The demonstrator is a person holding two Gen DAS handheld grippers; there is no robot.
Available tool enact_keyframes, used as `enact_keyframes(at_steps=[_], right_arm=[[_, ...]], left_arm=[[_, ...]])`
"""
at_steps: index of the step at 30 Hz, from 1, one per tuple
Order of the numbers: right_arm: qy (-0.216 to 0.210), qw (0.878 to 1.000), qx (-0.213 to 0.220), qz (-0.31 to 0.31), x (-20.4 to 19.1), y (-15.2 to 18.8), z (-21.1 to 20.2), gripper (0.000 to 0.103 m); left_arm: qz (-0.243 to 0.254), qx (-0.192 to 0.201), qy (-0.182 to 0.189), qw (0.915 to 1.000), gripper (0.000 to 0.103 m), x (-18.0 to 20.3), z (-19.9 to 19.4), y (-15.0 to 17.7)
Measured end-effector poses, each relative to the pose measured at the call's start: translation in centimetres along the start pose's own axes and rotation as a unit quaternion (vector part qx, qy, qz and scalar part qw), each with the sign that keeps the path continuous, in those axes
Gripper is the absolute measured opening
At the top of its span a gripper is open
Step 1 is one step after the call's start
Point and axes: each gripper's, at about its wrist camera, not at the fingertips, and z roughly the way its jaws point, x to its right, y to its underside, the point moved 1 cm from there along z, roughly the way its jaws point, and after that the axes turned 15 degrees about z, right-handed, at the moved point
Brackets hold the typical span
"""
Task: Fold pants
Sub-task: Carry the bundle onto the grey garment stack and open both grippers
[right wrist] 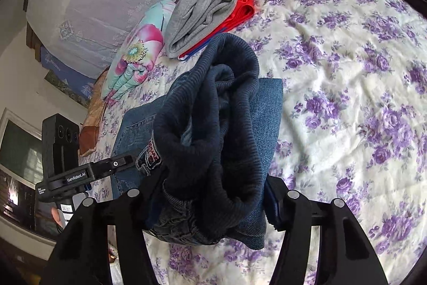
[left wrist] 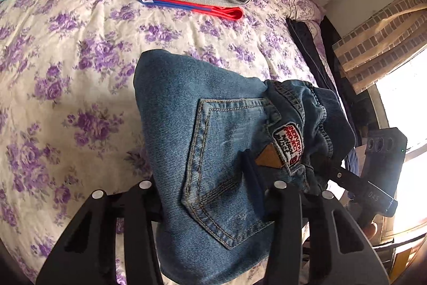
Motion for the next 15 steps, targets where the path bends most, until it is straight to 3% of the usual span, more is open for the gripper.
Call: enact_keyframes(at_steps=[4, 10, 13, 15], right_arm=[[-0.012, 0.999, 0.021, -0.03, -5.0, -5.4, -1.0, 0.061], [-0.021, 0.998, 0.05, -0.045, -13.0, -18.8, 1.7, 0.061], [-0.017, 0.997, 0.059, -0.048, -15.6, -24.8, 4.0, 0.061], [-0.013, 0.996, 0.067, -0.049, -16.3, -28.1, 5.9, 0.061]], left_arm=[[0.009, 0.019, -0.024, 0.9995, 0.044, -0.2, -3.4, -5.9], [-0.016, 0.045, -0.073, 0.9962, 0.047, -3.6, -7.3, -21.5], [-0.05, 0.053, -0.081, 0.9941, 0.049, -6.3, -4.7, -28.0], [-0.054, 0.058, -0.092, 0.9925, 0.049, -7.8, -3.0, -30.5]])
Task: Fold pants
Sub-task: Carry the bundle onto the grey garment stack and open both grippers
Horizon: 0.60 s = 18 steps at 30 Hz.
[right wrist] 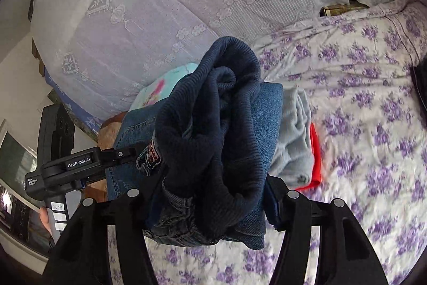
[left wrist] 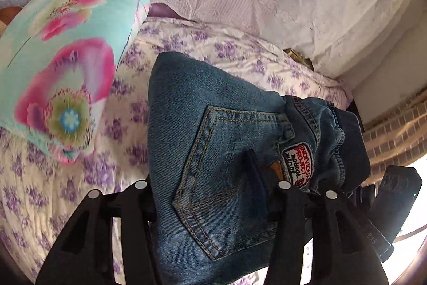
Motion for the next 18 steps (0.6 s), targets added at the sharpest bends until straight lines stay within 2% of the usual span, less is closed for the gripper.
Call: enact_keyframes(at_steps=[2, 4, 7, 8, 9, 11, 12, 15, 18], right_arm=[[0.005, 1.0, -0.003, 0.006, 0.8, -2.4, 2.5, 0.061], [0.014, 0.999, -0.022, 0.026, 2.8, -3.8, 5.2, 0.062], [0.057, 0.997, -0.04, 0.035, 7.2, -3.8, 10.0, 0.064], [0.07, 0.997, -0.032, 0.023, 8.3, -3.4, 11.3, 0.065], [0.057, 0.998, -0.023, 0.021, 9.1, -3.1, 11.7, 0.067], [0.023, 0.999, -0.018, 0.033, 9.8, -3.1, 11.4, 0.07], [0.019, 0.999, -0.023, 0.036, 9.7, -3.2, 11.3, 0.073], [0.024, 0.999, -0.033, 0.029, 8.7, -3.3, 10.7, 0.078], [0.04, 0.999, -0.023, 0.026, 7.4, -3.2, 9.0, 0.078]], left_arm=[[0.004, 0.004, -0.007, 1.0, 0.05, -0.4, 2.4, -1.6], [0.003, -0.003, 0.003, 1.0, 0.05, -1.3, 5.6, -1.8], [-0.005, -0.054, 0.016, 0.9984, 0.051, -3.3, 13.3, 0.1], [-0.006, -0.068, 0.011, 0.9976, 0.058, -4.0, 16.0, 1.0], [-0.002, -0.061, -0.001, 0.9981, 0.072, -4.3, 17.6, 1.6], [0.013, -0.019, -0.022, 0.9995, 0.083, -4.4, 17.5, 2.3], [0.027, -0.014, -0.02, 0.9993, 0.083, -4.2, 17.2, 2.4], [0.046, -0.016, -0.032, 0.9983, 0.081, -3.9, 16.2, 2.1], [0.059, -0.018, -0.041, 0.9972, 0.081, -3.5, 14.8, 2.2]])
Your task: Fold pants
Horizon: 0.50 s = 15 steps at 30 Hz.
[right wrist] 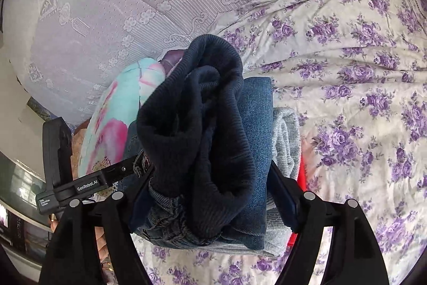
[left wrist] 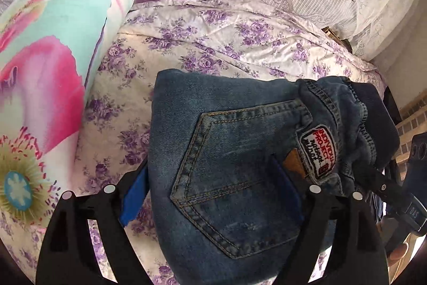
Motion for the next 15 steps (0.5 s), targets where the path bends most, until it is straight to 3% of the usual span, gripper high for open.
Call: enact_keyframes(at_steps=[3, 7, 9, 11, 15], right_arm=[[0.023, 0.999, 0.04, 0.005, -0.3, 0.3, -3.9, 0.079], [0.117, 0.985, 0.127, -0.026, -1.4, 2.4, -10.7, 0.082], [0.149, 0.974, 0.164, -0.054, -2.2, 4.9, -13.8, 0.086], [0.173, 0.961, 0.198, -0.089, -2.9, 8.3, -16.5, 0.09], [0.179, 0.941, 0.255, -0.131, -2.1, 16.3, -19.6, 0.096]], left_arm=[[0.005, 0.013, -0.019, 0.9997, 0.082, 0.2, -2.5, 0.8], [0.017, 0.057, -0.06, 0.9964, 0.082, 1.8, -8.3, 4.1], [0.037, 0.09, -0.088, 0.9914, 0.085, 3.7, -11.9, 6.9], [0.055, 0.12, -0.111, 0.9849, 0.095, 5.9, -15.2, 9.9], [0.08, 0.174, -0.155, 0.9692, 0.098, 10.1, -20.2, 16.8]])
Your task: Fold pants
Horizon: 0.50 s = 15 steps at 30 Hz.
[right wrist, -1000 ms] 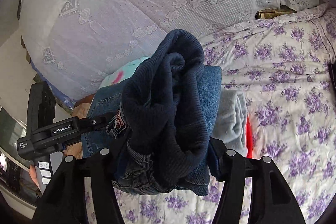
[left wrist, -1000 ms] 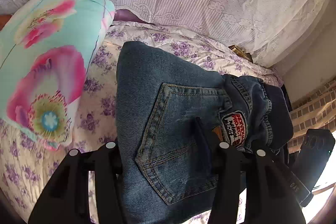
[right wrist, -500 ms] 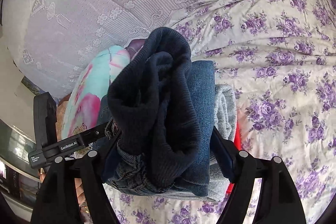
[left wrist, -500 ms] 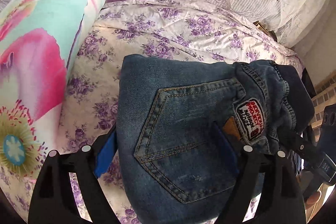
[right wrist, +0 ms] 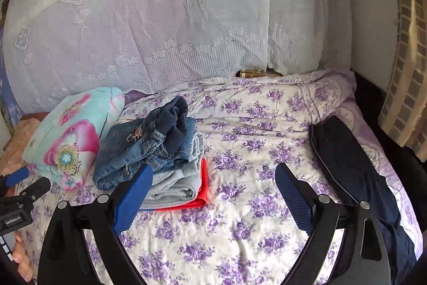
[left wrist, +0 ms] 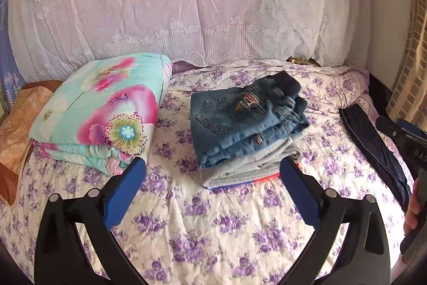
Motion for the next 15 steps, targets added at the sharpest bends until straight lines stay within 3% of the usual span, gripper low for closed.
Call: enact_keyframes(at_steps=[4, 7, 11, 15], right_arm=[[-0.027, 0.999, -0.022, -0.002, 0.2, 6.6, -2.8, 0.097], [-0.022, 0.999, -0.038, -0.008, 0.1, 10.0, -3.0, 0.097], [0.026, 0.999, -0.029, -0.013, -0.3, 11.1, -1.7, 0.097], [0.034, 0.999, -0.019, -0.001, -0.4, 10.5, -1.4, 0.097]], left_arm=[[0.001, -0.005, -0.025, 0.9997, 0.098, 2.7, -4.1, 4.5], [-0.005, -0.001, -0.054, 0.9985, 0.098, 4.1, -5.6, 7.1], [-0.004, -0.013, -0.101, 0.9948, 0.098, 4.7, -5.0, 7.9], [-0.011, 0.0, -0.107, 0.9942, 0.098, 4.7, -4.5, 8.3]])
